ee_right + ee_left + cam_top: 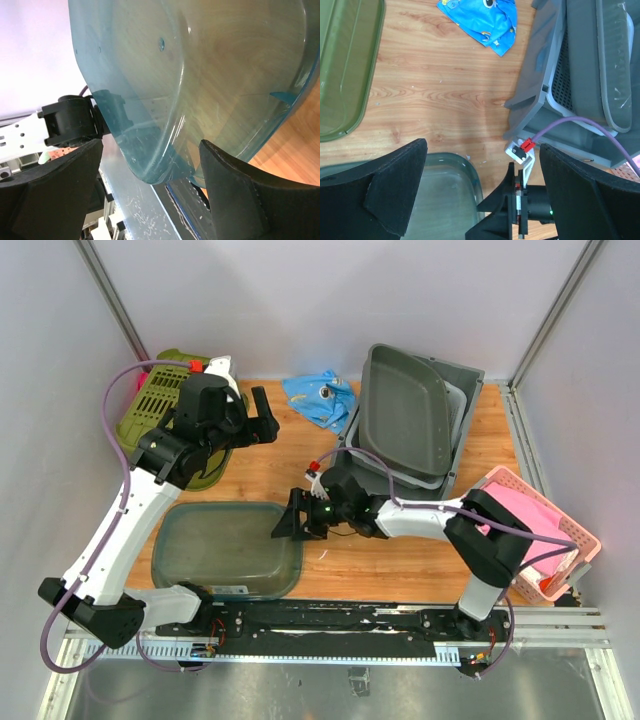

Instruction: Turn the large container upside down

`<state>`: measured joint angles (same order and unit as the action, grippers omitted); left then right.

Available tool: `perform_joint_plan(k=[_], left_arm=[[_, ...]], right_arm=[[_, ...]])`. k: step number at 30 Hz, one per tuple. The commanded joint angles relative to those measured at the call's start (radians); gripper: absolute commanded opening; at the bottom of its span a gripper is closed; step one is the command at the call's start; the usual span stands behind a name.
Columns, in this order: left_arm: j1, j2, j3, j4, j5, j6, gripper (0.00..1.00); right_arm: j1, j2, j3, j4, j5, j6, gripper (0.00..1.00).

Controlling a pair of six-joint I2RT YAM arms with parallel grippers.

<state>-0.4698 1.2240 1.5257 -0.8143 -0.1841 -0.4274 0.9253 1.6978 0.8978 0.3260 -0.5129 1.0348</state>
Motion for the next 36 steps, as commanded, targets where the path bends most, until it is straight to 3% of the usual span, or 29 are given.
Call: perform_joint_plan(k=[1, 9, 17, 21, 30, 32, 36], left_arm=[[0.002, 0.001, 0.02, 0.002, -0.002, 0.001, 0.99], [0.002, -0.008, 0.021, 0.0, -0.013, -0.011, 0.99], [0.002, -0.036, 0.056, -0.021, -0.028, -0.019, 0.99], [0.002, -0.039, 0.059, -0.023, -0.023, -0.02, 0.99], [0.002, -0.026, 0.094, -0.02, -0.022, -0.011, 0.99], [0.002, -0.013, 0.112, -0.021, -0.038, -0.005, 0.99], [0.002, 0.063, 0.164, -0.018, -0.081, 0.005, 0.99]], right_arm=[[0.02, 0.065, 0.066, 0.11, -0.022, 0.062, 0.8], [0.09, 0.252, 0.192, 0.286, -0.032, 0.157, 0.78], [0.145, 0.434, 0.436, 0.296, -0.095, 0.191, 0.77], [0.146, 0.449, 0.458, 0.303, -0.103, 0.198, 0.77], [0.06, 0.213, 0.267, 0.174, -0.039, 0.042, 0.77], [0.035, 0.097, 0.195, 0.051, 0.026, -0.049, 0.77], [-0.021, -0.206, 0.13, -0.355, 0.31, -0.292, 0.79]])
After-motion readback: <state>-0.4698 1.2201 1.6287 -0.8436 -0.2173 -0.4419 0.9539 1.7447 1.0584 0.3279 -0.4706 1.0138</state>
